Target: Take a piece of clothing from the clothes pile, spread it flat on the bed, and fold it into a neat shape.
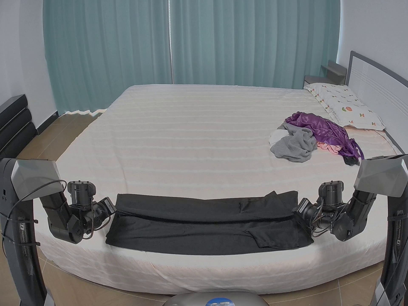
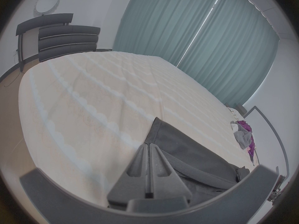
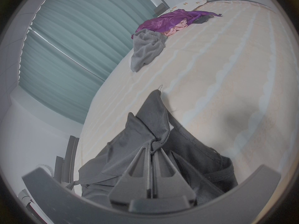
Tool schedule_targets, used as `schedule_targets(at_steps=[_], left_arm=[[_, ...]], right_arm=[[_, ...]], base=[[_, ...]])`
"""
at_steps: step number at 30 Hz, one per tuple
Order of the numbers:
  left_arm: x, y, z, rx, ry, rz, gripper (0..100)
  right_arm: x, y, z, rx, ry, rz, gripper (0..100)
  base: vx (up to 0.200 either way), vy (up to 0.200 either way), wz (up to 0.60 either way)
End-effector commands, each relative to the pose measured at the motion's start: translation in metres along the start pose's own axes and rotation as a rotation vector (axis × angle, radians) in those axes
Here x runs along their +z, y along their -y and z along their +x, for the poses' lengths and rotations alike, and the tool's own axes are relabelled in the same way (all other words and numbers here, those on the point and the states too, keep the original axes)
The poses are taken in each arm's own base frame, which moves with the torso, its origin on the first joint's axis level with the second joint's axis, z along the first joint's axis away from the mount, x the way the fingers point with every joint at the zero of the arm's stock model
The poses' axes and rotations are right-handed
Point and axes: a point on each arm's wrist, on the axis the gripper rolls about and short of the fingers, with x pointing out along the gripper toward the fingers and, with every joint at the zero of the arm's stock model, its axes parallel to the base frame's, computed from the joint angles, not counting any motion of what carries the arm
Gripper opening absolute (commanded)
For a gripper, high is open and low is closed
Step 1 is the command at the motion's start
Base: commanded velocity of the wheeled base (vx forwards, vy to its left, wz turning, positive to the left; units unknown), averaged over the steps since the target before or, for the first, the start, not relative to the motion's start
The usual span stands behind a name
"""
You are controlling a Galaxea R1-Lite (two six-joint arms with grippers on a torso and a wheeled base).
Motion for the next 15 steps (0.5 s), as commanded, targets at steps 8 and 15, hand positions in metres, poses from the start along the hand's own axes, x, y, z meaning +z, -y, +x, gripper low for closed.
schedule_targets(at_steps=[8,15], left_arm=[[-0.01,-0.003,0.0,0.034,-0.065,0.006,100],[0.007,0.008,0.008,-0.012,-0.001,-0.037,100]], right_arm=[[-0.002,0.002,0.003,-0.006,-0.005,-0.003,100],[0.027,-0.004,-0.004,0.034,0.08,0.031,100]], base=[[0.0,0.0,0.0],[0.0,0.0,0.0]])
